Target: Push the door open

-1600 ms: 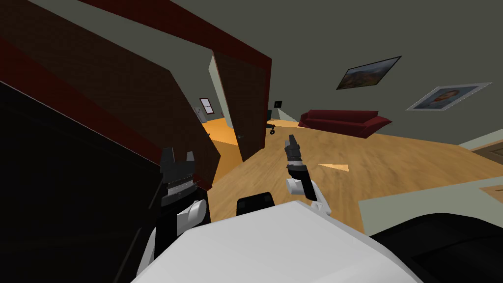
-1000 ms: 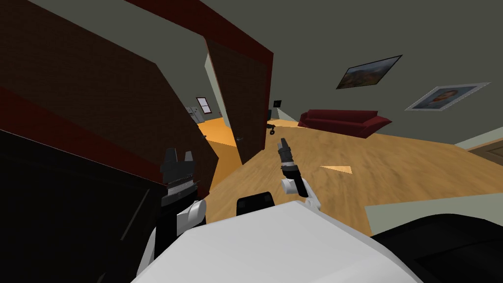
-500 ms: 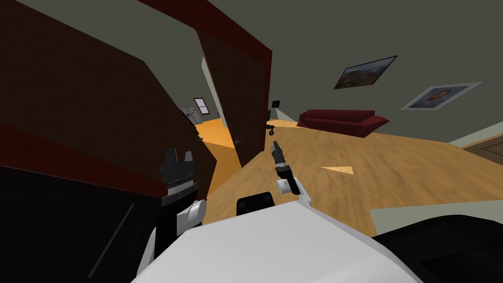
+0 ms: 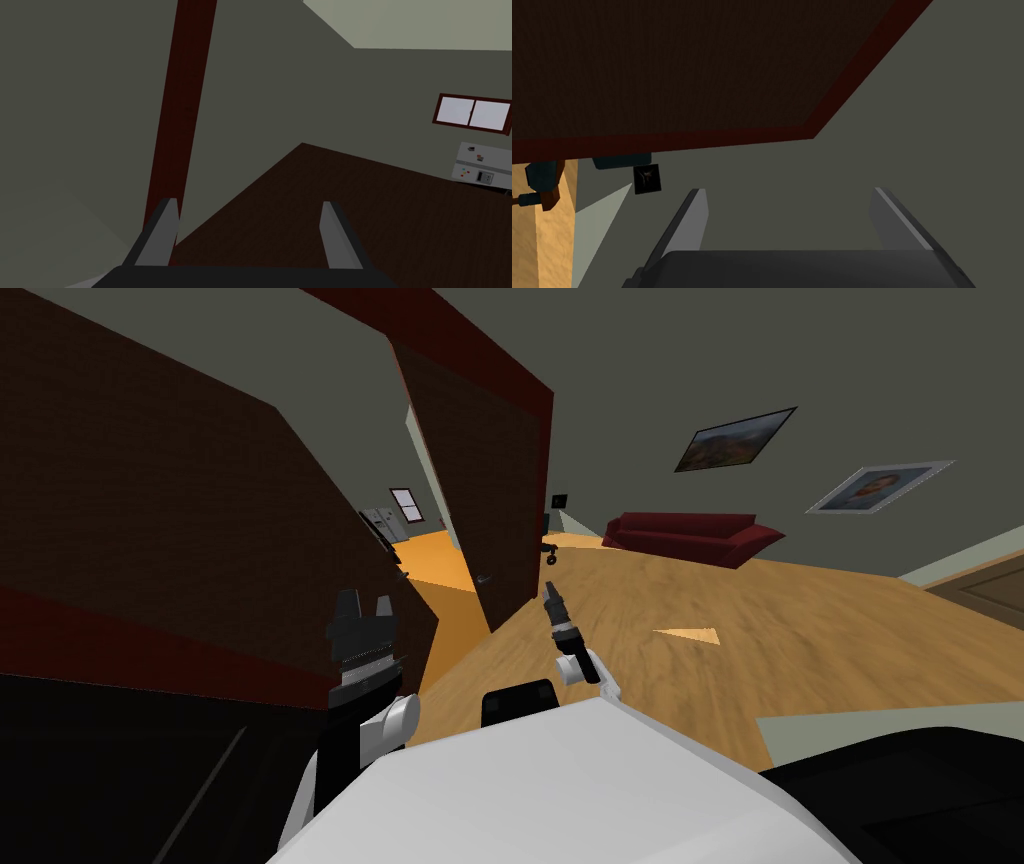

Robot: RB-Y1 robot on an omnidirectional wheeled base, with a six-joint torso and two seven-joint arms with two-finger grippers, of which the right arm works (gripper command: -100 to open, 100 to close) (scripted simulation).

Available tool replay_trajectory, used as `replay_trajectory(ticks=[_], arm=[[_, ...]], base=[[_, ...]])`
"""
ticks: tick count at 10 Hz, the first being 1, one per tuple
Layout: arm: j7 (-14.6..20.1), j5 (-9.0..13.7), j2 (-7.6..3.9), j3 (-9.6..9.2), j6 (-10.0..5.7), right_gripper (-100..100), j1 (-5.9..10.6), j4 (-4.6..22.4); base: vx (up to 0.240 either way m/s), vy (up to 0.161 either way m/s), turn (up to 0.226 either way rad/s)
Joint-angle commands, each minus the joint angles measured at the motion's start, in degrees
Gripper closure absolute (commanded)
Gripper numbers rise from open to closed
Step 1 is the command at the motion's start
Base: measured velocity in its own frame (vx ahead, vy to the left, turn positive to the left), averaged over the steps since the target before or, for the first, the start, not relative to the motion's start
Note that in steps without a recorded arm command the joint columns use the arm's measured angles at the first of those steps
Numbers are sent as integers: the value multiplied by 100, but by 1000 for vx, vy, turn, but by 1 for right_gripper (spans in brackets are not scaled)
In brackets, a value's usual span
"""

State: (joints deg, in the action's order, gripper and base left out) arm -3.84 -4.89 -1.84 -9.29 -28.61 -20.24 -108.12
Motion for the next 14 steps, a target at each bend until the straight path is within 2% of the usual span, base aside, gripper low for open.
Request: replay_trajectory(ticks=[1, 14], arm=[[46, 21, -50, -119, -50, -100, 74, 207], [327, 140, -270, -1217, -492, -100, 710, 1996]], base=[[94, 5, -38], [100, 12, -40]])
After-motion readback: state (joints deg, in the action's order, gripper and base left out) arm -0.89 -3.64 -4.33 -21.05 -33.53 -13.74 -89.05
